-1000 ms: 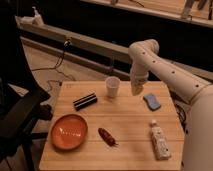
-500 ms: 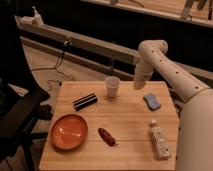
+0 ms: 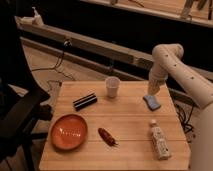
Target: Move the arm in a circular motion
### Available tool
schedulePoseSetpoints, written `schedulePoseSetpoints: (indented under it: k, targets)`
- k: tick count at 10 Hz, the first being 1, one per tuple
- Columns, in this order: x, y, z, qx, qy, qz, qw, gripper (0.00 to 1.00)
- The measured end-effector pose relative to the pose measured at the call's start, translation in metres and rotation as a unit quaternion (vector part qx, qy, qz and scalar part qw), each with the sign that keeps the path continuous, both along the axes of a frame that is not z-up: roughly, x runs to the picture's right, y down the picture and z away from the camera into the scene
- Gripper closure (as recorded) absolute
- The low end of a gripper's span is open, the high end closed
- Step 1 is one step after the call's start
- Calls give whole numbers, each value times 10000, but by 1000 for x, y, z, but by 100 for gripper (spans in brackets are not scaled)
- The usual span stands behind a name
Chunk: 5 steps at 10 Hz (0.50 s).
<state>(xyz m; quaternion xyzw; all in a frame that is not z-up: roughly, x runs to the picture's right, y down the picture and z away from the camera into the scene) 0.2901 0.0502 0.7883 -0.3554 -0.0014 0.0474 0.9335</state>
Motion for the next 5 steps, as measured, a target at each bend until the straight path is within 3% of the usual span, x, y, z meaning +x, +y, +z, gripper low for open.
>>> schedulePoseSetpoints:
  k: [2, 5]
  targets:
    - [2, 31, -27, 17, -23, -17, 10000, 74]
    - [-16, 44, -39, 28, -138, -163, 9998, 71]
